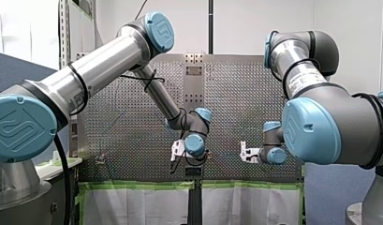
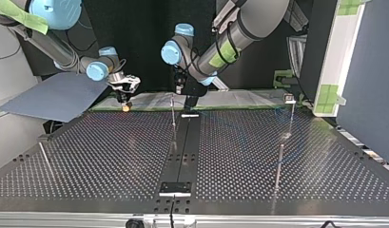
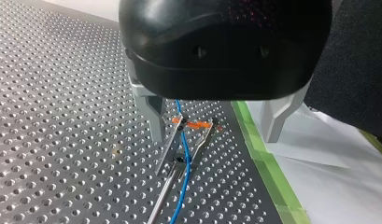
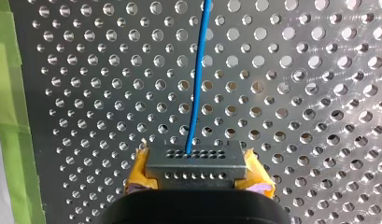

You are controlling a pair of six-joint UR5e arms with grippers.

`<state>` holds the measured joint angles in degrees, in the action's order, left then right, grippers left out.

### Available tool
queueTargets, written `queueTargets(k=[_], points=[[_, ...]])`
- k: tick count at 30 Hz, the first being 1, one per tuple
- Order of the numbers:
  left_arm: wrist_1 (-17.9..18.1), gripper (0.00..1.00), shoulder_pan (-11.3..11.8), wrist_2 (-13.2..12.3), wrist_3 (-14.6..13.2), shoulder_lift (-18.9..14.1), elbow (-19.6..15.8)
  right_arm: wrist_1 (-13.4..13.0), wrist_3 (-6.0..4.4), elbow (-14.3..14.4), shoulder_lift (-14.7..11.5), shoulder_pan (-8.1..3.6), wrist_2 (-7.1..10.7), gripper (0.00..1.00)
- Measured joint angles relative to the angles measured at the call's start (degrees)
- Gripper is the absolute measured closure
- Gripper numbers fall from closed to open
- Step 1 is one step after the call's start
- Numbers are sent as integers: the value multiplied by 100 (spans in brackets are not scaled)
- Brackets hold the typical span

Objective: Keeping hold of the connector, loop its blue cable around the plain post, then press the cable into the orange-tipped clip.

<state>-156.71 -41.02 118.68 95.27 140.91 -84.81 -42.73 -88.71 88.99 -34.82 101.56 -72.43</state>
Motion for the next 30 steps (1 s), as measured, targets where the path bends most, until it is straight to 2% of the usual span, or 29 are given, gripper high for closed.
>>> queueTargets(k=[6, 15, 21, 30], points=[[-7, 2, 2, 8, 5, -1, -1, 0, -1, 0, 0, 5, 0, 100], [-77, 2, -74, 207, 27, -129, -108, 0, -7, 0, -1, 8, 6, 100], [196, 2, -72, 157, 94, -439, -417, 0, -6, 1, 0, 9, 4, 100], [690, 2, -39, 211, 492, -938, -915, 16, 1, 0, -1, 16, 7, 100]])
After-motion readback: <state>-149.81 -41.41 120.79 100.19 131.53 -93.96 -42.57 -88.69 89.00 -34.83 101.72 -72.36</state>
